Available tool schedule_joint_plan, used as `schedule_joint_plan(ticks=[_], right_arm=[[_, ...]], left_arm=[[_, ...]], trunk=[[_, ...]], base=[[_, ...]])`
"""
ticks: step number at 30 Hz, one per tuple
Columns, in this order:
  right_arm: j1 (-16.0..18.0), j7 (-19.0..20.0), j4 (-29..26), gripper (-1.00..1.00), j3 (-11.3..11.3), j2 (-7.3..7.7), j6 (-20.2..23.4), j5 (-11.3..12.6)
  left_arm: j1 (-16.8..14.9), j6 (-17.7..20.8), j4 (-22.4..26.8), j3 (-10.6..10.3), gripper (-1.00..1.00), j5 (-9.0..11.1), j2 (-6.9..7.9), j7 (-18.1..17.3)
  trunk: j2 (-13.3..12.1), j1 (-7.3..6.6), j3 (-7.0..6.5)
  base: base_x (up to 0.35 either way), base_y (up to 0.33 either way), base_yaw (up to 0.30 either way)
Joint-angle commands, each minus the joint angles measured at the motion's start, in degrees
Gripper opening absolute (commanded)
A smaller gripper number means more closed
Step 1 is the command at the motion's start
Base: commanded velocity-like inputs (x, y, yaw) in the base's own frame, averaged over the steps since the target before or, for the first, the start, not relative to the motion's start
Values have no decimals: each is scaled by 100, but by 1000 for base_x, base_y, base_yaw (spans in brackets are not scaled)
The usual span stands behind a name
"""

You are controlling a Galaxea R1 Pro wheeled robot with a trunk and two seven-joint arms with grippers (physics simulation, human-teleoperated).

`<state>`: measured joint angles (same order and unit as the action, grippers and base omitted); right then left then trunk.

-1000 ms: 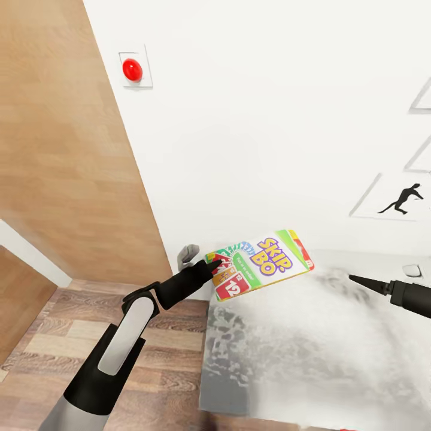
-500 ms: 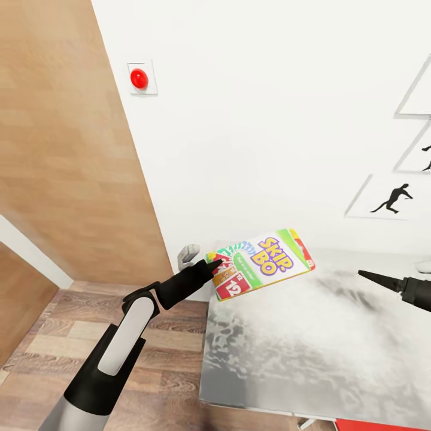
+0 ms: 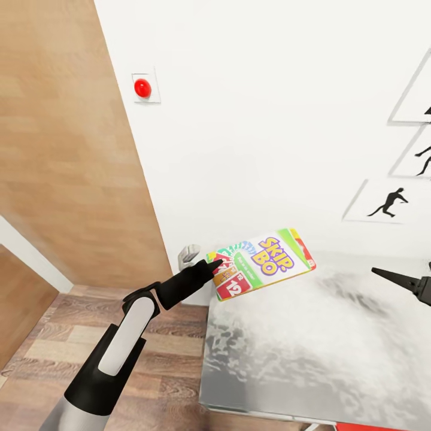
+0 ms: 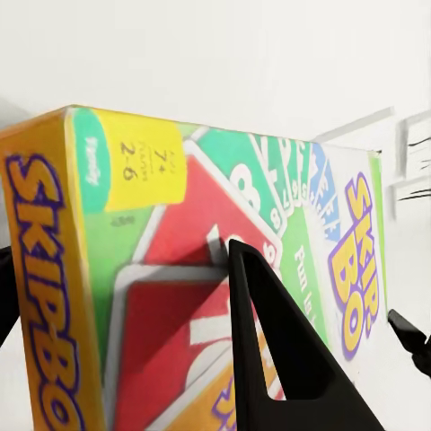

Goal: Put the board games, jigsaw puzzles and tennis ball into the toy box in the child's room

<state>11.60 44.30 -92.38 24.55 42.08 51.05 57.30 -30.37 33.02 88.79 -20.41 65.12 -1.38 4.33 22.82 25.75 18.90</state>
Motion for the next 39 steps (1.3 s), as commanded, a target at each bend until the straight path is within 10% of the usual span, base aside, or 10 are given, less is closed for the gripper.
schedule_joint_plan(ticks=[1, 39], right_arm=[[3, 20, 1, 100, 31, 2, 28, 1], [-52, 87, 1, 100, 182, -5, 28, 0]], left_arm=[[-4, 19, 6, 2, -100, 54, -2, 26], [26, -24, 100, -7, -100, -2, -3, -1]], trunk=[[10, 4, 0], [10, 4, -355]], base=[[0, 0, 0], [0, 0, 0]])
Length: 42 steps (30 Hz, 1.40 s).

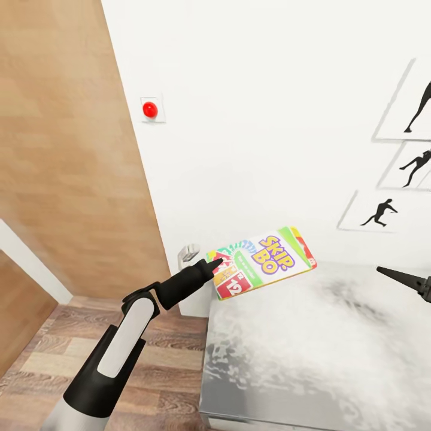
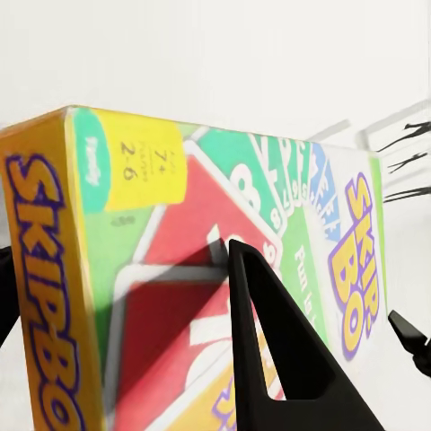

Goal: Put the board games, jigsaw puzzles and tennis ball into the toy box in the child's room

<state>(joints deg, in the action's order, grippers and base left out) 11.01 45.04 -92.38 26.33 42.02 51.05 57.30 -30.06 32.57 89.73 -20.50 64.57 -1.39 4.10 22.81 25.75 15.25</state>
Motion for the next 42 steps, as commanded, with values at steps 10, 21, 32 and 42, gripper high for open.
schedule_joint_plan(ticks=[10, 21, 32, 42], right_arm=[[6, 14, 1, 100, 4, 1, 27, 1], [6, 11, 1, 100, 4, 2, 27, 1], [6, 6, 1, 100, 4, 7, 27, -5], [6, 5, 1, 100, 6, 2, 27, -7]], left_arm=[[3, 20, 8, -5, -100, 48, -2, 28], [1, 21, 6, -59, -100, 40, -5, 30], [0, 14, 1, -174, -100, 39, -2, 30], [0, 13, 0, -189, -100, 38, -2, 31]], trunk=[[11, 4, -83], [11, 4, -186], [11, 4, -289], [11, 4, -383]], base=[[-11, -24, 0], [-113, -215, 0], [-59, -96, 0], [-6, -10, 0]])
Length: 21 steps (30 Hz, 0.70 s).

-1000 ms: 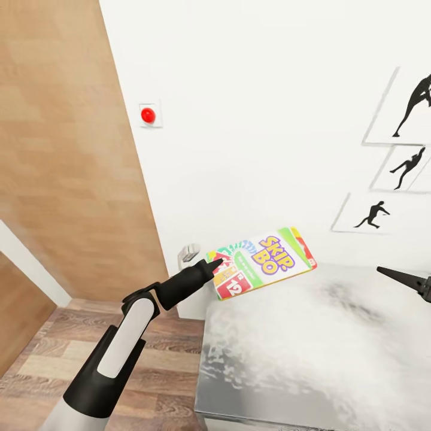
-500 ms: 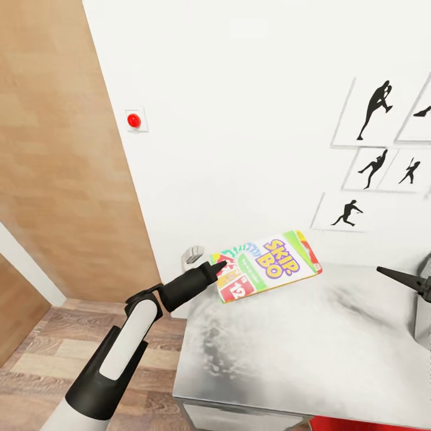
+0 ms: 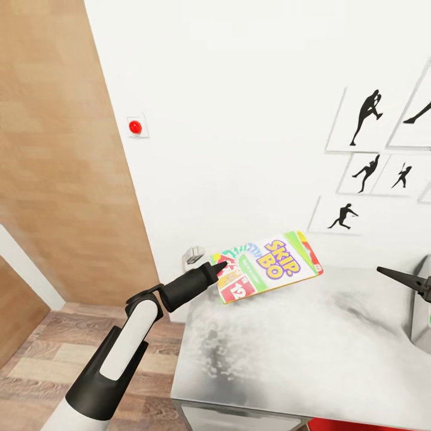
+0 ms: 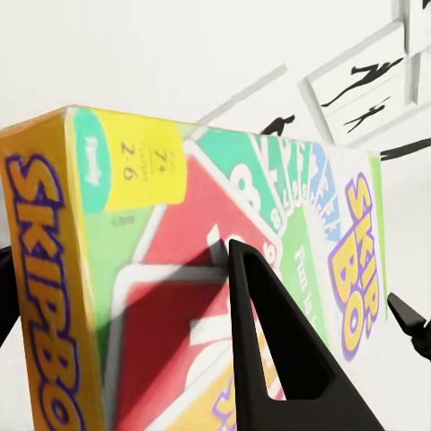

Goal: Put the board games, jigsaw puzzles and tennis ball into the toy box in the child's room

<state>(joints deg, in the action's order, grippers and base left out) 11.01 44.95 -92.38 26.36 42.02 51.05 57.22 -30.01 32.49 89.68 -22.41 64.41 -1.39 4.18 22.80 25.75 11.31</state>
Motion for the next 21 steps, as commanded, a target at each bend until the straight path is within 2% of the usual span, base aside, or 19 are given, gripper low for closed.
schedule_joint_plan(ticks=[1, 8, 12, 21], right_arm=[[6, 14, 1, 100, 3, 3, 28, 1], [6, 14, 1, 100, 4, 2, 28, 0], [6, 14, 1, 100, 6, 2, 28, 0], [6, -5, 1, 100, 10, 7, 35, 0]], left_arm=[[-5, 21, 5, 2, -100, 54, -1, 24], [-5, 21, 5, 0, -100, 48, -1, 34], [-5, 21, 5, 0, -100, 48, -1, 37], [-5, 21, 5, -4, -100, 49, -1, 31]], trunk=[[11, 4, 2], [11, 4, -63], [11, 4, -101], [11, 4, -180]], base=[[-1, -2, 0], [-1, -8, -6], [0, -129, -62], [0, -84, -156]])
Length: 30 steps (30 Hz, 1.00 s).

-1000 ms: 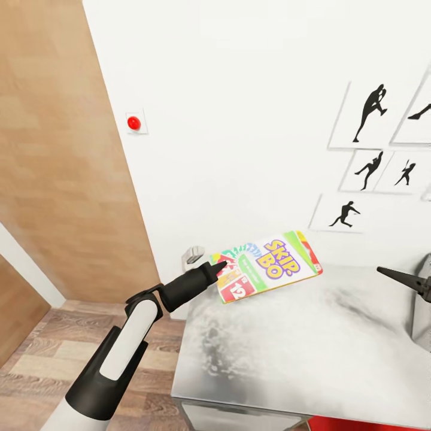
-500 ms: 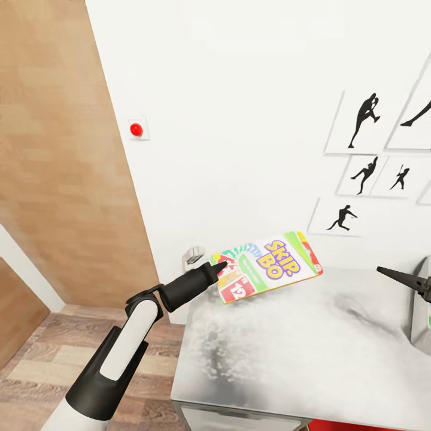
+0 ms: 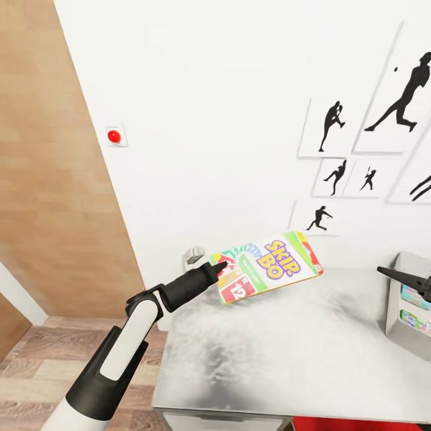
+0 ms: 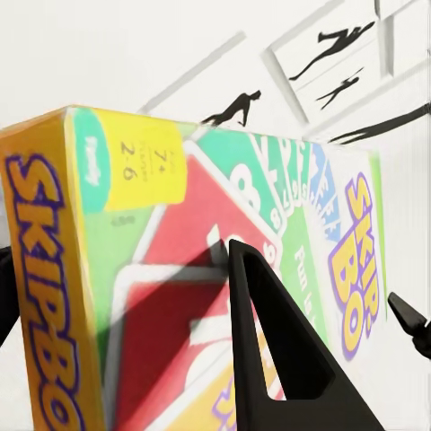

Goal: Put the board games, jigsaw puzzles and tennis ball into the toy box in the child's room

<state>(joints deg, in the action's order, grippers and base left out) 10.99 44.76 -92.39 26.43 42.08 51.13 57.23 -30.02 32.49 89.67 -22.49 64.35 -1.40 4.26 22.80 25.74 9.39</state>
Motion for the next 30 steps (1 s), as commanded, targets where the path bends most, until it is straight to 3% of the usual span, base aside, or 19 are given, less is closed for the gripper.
schedule_joint_plan(ticks=[1, 20, 30], right_arm=[[9, 13, 2, 100, 2, 1, 28, -1], [9, -2, 2, 100, 7, 0, 32, -1], [9, -3, 2, 100, 57, -6, 29, -1]], left_arm=[[-4, 21, 7, 4, -100, 56, -1, 23], [-4, 21, 0, -1, -100, 55, -1, 18], [-4, 21, -2, -1, -100, 52, -3, 29]], trunk=[[12, 4, 4], [12, 4, -140], [12, 4, -163]], base=[[0, -24, -194], [0, -5, -204], [0, -130, -59]])
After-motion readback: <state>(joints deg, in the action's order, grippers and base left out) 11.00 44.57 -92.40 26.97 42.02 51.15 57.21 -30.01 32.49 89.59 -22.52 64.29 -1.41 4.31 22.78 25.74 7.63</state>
